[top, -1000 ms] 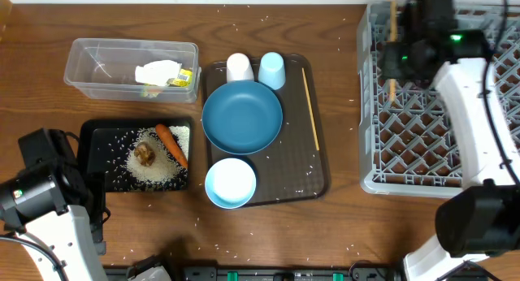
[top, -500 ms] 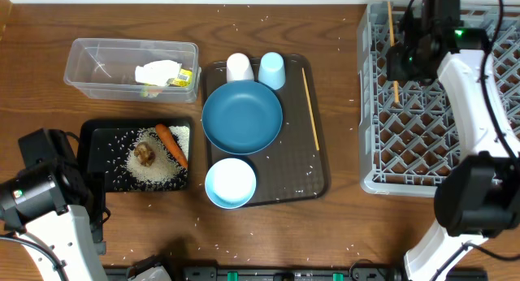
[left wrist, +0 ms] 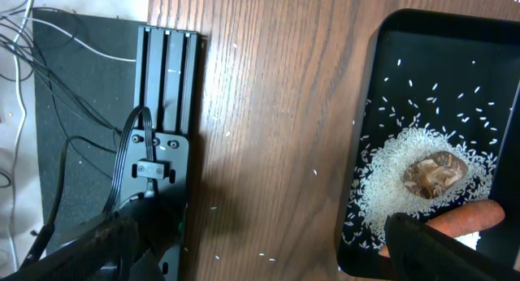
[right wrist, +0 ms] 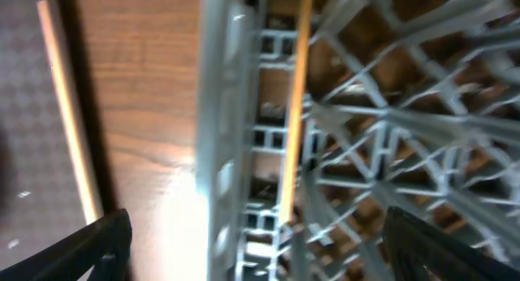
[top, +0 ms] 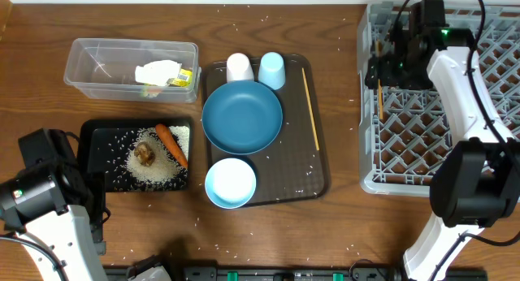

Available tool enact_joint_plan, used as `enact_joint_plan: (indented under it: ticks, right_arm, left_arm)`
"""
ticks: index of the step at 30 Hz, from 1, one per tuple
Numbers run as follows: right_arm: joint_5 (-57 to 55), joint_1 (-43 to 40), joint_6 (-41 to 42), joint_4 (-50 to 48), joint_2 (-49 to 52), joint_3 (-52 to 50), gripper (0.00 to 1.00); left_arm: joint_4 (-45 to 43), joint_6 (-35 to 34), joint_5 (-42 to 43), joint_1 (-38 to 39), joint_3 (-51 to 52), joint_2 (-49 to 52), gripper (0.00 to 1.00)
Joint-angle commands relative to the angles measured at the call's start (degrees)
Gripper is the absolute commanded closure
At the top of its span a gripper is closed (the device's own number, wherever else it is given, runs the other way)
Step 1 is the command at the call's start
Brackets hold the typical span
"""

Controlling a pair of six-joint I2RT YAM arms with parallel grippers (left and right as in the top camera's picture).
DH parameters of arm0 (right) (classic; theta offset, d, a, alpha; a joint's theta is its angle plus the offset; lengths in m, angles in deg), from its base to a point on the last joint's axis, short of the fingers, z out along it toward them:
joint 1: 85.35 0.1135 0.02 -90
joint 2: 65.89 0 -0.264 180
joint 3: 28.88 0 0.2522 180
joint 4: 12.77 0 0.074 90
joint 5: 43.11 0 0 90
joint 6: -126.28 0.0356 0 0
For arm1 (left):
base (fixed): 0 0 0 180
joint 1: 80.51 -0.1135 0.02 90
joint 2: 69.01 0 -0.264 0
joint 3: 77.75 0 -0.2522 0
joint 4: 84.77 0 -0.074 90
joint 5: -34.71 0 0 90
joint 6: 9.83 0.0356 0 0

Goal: Sort waste into correct bins and load items into the dishwasher rack
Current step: 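Carry the chopstick right and stand it in the grey dish rack, then move the right gripper back to the remaining chopstick on the tray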

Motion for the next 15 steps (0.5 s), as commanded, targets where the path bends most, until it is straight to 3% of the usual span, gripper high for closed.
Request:
enact_joint_plan:
  ticks: [1,10,15]
  right_arm:
    - [7.34,2.12,1.11,0.46,-2.03,0.87,0.1]
    - [8.7,12.09,2.64,-1.09,-8.31,0.87,0.08]
    - [-1.84,18.45,9.11,-1.77,-6.45,0.24,0.05]
  left_arm:
    - [0.15,-0.68,-0.63,-0.35,-0.13,0.02,0.02]
    - [0.15,-0.68,-0.61,-0.35,-0.13,0.02,0.02]
    - [0.15,-0.68,-0.63,-0.35,-0.13,0.02,0.02]
